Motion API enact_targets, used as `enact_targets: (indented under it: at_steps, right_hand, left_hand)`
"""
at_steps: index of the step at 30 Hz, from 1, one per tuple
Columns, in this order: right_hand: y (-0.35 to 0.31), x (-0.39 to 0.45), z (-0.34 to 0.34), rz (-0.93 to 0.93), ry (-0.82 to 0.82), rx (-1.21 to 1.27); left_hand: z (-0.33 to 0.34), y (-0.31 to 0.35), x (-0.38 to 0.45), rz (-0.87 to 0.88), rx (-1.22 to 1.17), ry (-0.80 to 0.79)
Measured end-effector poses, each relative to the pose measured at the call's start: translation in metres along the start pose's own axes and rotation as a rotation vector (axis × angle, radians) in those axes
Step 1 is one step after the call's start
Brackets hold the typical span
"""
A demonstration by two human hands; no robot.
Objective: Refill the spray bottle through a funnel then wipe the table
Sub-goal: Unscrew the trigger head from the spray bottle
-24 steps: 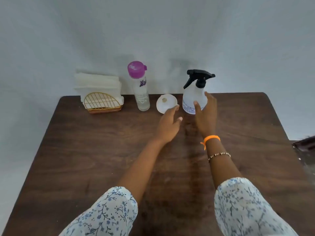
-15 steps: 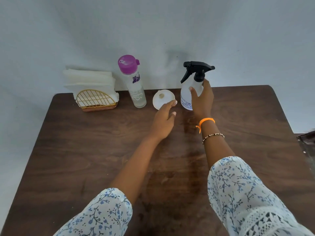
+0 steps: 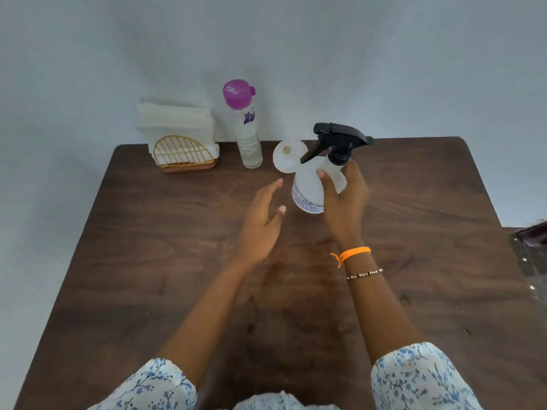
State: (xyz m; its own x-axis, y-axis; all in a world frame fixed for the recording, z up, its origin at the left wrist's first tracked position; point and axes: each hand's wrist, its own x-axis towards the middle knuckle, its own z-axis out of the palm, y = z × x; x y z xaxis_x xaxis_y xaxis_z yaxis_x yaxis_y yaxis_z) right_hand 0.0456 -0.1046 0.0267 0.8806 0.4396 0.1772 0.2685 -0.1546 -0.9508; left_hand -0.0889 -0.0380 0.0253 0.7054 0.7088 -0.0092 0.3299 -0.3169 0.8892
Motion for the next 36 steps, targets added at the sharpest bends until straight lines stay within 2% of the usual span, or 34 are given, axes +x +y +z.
enact_targets:
  at_steps: [9,14,27,29,32,36]
  right_hand:
    - [-0.017,-0.133,-0.002,-0.034,-0.158,-0.038]
    - [-0.007,-0.185,-0.006,-0.113,-0.224,-0.176]
    - [0.004,-0.215,-0.011,-0.222,-0.314,-0.384]
    - [0.003,-0.215,-0.012,-0.171,-0.352,-0.351]
    - [-0.002,-0.212,-0.014,-0.055,-0.385,-0.131]
    - [-0.013,-0.209,-0.014,-0.012,-0.354,-0.007]
  left_hand:
    - [-0.033,-0.013,-0.114,-0.028,-0.036,0.032]
    - [-0.039,-0.030,-0.160,-0.033,-0.042,-0.019]
    - [-0.029,-0.068,-0.192,0.011,0.057,-0.030]
    - [-0.027,-0.071,-0.192,-0.007,0.072,-0.019]
    - [-0.019,-0.073,-0.187,-0.011,0.125,0.002]
    - [-0.010,-0.067,-0.171,0.049,0.149,0.023]
